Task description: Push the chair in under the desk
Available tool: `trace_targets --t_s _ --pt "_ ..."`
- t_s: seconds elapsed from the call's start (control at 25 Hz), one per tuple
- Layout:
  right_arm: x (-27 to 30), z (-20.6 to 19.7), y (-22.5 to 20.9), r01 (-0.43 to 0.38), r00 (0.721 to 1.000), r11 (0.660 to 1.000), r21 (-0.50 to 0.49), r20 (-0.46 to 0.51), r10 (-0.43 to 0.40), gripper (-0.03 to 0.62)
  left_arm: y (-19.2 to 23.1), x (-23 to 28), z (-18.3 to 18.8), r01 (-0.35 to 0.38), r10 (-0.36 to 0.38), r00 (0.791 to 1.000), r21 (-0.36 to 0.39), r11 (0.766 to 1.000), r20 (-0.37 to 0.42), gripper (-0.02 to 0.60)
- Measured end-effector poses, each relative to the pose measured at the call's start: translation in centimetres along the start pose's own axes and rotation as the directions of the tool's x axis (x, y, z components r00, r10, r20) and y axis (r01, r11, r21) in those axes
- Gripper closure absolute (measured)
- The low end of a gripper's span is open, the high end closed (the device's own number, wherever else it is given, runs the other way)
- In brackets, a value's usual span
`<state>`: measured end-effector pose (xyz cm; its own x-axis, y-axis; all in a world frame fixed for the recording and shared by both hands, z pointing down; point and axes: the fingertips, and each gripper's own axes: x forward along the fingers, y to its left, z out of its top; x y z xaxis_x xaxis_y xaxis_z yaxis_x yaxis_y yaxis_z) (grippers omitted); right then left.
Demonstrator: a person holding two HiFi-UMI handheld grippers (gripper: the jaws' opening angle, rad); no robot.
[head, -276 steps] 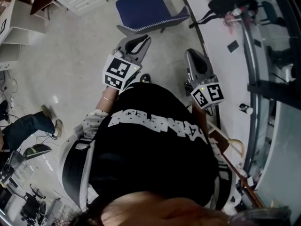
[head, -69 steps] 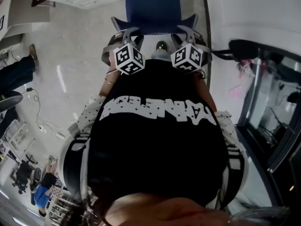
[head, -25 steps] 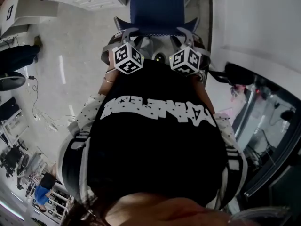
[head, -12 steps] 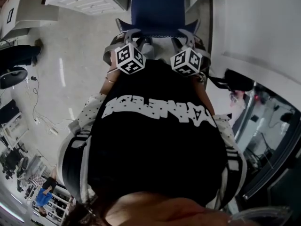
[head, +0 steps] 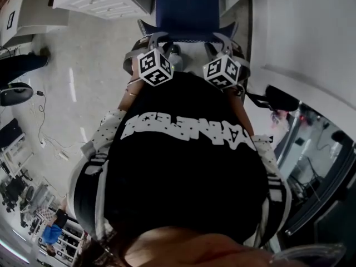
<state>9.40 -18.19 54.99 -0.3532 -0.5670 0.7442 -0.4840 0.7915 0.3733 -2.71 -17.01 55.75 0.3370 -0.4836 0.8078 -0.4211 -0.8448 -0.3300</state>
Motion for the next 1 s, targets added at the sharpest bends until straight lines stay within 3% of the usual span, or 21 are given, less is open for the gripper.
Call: trace_targets --t_s 0.16,0.24,1.0 --pt "4.8 5.4 -1.8 -0.012 1.0 1.0 -0.009 -0.014 0.012 0.43 6.6 0.8 -3.1 0.008 -0.008 1.0 -0.019 1.0 0.003 0.446" --pt "5.8 6.5 -2.3 -0.017 1.0 1.0 -0.015 -0.022 0.017 0.43 8.0 1.0 -3.7 0.01 -0.01 1.0 -0.024 1.0 0.004 0.446" --pt "5.8 4.4 -4.4 0.007 1.0 1.0 0.0 -0.029 -0.007 0.43 8.2 2.8 -1.2 0.002 -0.002 1.0 0.011 1.0 0.011 0.446"
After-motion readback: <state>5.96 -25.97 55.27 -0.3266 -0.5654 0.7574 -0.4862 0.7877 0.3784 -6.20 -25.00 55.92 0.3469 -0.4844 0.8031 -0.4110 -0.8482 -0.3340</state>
